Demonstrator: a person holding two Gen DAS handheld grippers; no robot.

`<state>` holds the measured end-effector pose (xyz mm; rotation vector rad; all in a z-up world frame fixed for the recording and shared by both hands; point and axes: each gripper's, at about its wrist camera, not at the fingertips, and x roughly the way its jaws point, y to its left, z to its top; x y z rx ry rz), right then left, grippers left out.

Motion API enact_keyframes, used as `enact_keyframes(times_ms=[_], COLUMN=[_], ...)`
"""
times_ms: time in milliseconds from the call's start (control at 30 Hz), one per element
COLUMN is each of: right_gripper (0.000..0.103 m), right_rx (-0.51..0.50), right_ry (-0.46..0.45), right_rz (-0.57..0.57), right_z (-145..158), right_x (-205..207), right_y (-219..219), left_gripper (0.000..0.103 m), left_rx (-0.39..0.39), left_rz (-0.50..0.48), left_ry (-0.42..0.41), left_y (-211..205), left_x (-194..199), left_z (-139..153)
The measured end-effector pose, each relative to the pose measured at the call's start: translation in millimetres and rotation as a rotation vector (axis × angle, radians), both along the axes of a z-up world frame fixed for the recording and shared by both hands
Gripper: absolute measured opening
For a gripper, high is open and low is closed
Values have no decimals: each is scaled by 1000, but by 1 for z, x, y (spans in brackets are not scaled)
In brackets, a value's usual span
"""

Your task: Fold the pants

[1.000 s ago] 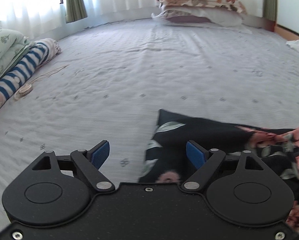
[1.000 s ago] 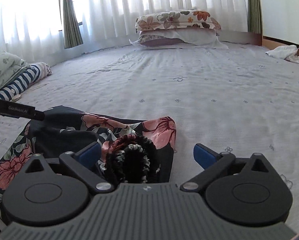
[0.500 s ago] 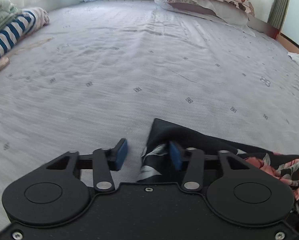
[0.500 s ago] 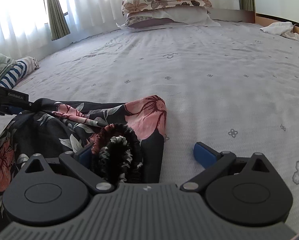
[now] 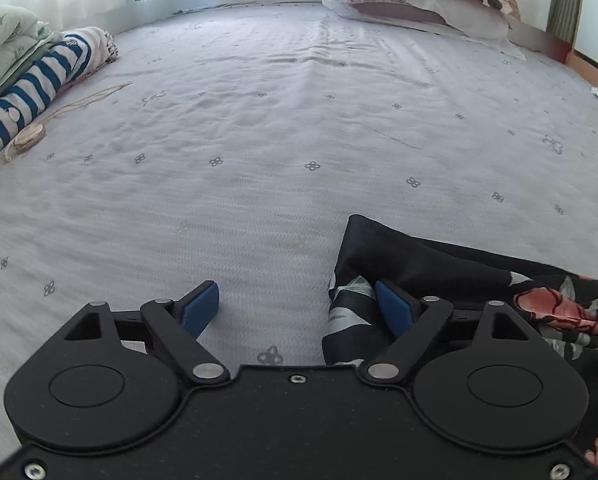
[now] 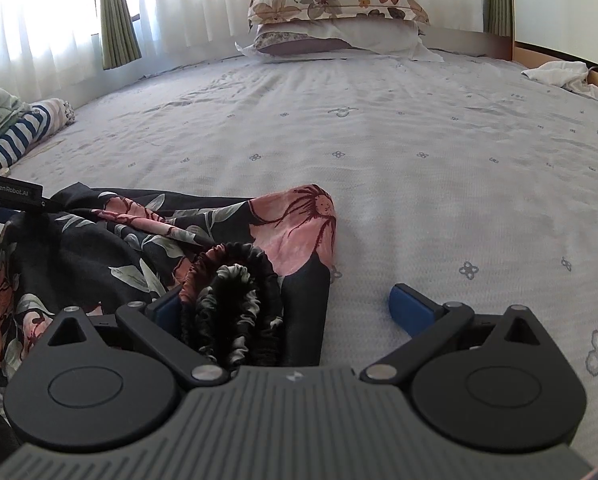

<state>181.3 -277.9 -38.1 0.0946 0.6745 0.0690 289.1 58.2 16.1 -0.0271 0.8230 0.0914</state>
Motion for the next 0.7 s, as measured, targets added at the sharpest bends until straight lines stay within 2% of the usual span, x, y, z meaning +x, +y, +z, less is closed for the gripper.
enact_keyframes(times_ms=[133, 233, 400, 567, 600, 667, 700], right_gripper=[103, 103, 103, 102, 100, 90, 73], right_rx=[21, 80, 132, 80, 72, 74, 88], right_ry=[4, 25, 66, 81, 74, 53, 41], right_rz=[2, 8, 33, 92, 99, 101, 105], right_z=[3, 8, 12, 8, 7, 8, 10], right_x=[0, 5, 30, 42, 42, 37, 35], right_y=[-2, -11, -24, -17, -16, -16, -17], left_gripper=[86, 87, 85, 85, 82, 61, 39], left_rx=[-53, -95, -221, -214, -196, -141, -114], left_rz=[-31, -65, -78, -107, -118, -127, -131], left_ry=[-32, -41, 28, 0, -7, -31, -48], left_y=[-1, 0, 8, 6, 4, -1, -3], left_x=[-12, -16, -3, 2, 1, -4, -7], left_z=[11, 17, 2, -5, -6, -5, -4])
